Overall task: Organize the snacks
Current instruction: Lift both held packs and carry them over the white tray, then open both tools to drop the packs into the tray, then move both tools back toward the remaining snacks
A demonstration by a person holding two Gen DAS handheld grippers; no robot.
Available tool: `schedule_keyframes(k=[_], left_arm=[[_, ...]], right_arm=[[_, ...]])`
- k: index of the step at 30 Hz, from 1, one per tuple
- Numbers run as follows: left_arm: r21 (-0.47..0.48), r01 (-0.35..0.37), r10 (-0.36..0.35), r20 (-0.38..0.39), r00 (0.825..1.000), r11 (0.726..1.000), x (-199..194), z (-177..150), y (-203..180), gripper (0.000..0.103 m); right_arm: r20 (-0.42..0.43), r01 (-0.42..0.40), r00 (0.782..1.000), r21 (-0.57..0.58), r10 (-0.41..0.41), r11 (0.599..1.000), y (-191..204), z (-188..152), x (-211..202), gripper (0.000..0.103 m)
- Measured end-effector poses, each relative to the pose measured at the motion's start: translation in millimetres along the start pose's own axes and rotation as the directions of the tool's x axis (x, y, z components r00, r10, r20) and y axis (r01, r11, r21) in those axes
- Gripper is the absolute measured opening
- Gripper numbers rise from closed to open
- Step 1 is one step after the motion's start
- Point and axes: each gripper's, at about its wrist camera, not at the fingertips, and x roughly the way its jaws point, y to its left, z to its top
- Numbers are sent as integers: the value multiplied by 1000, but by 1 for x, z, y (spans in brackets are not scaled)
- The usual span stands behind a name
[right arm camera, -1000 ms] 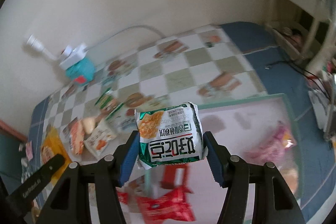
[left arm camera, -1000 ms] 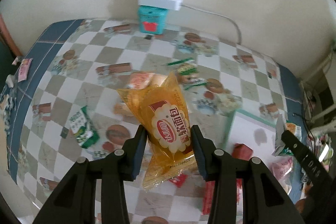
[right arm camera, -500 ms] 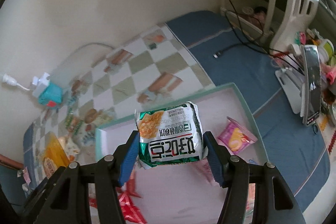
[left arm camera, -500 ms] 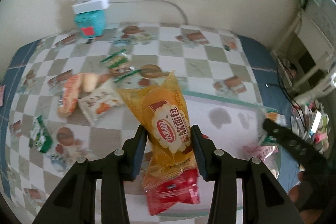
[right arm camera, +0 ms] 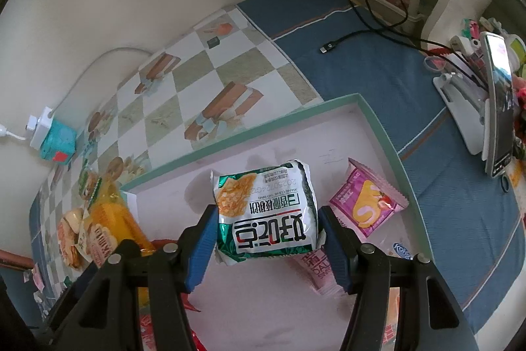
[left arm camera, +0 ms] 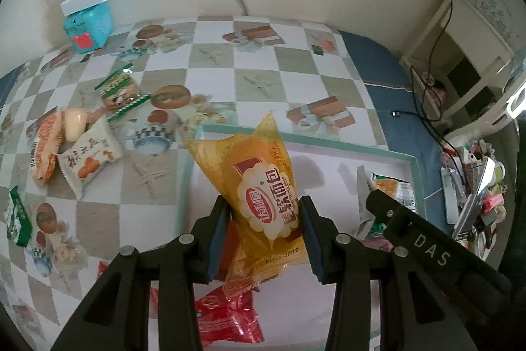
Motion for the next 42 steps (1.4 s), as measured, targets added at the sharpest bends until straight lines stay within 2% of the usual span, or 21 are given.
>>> schedule_keyframes(k=[2, 6, 10, 11, 14, 17, 18, 19, 21, 30, 42], left_arm=[[1, 8, -8, -3, 1000, 1000, 0, 0, -2, 45], [2, 7, -7, 0, 1000, 1000, -3, 1, 0, 61], [-16, 5, -5, 0, 1000, 1000, -10, 3, 8, 63], [-23, -2, 2, -1, 1000, 1000, -12, 4, 11, 67], [-50, -35, 35, -2, 999, 998, -16, 5, 23, 80], [-93, -80, 79, -16, 997, 992, -16, 5, 38, 86], [-106, -96, 94, -22, 995, 990, -15, 5, 43, 95], [-119, -113, 111, -26, 993, 986, -14, 4, 49, 98], [-143, -153, 150, -32, 988, 978, -13, 2, 59, 99], [-201, -296, 291, -55, 955, 934, -27, 1, 98, 99], [-290, -387, 394, -36, 918, 875, -87, -6, 165, 99]], right_arm=[[0, -1, 1000, 7, 1, 1000, -2, 1, 0, 66], [-14, 2, 1000, 44, -2, 999, -9, 2, 1, 66], [-13, 10, 1000, 51, -9, 999, -12, 2, -1, 67], [-9, 10, 1000, 52, -10, 999, -12, 2, -3, 68], [2, 27, 1000, 50, -27, 998, -12, 2, -7, 76], [3, 39, 999, 44, -39, 998, -11, 1, -8, 83], [5, 40, 999, 42, -40, 998, -10, 1, -9, 89], [9, 43, 999, 38, -44, 998, -9, 0, -9, 96], [16, 51, 999, 36, -52, 998, -8, -1, -10, 103], [21, 57, 998, 4, -57, 998, 5, -5, -18, 103], [74, 28, 997, -84, -22, 996, 52, -29, -58, 103]])
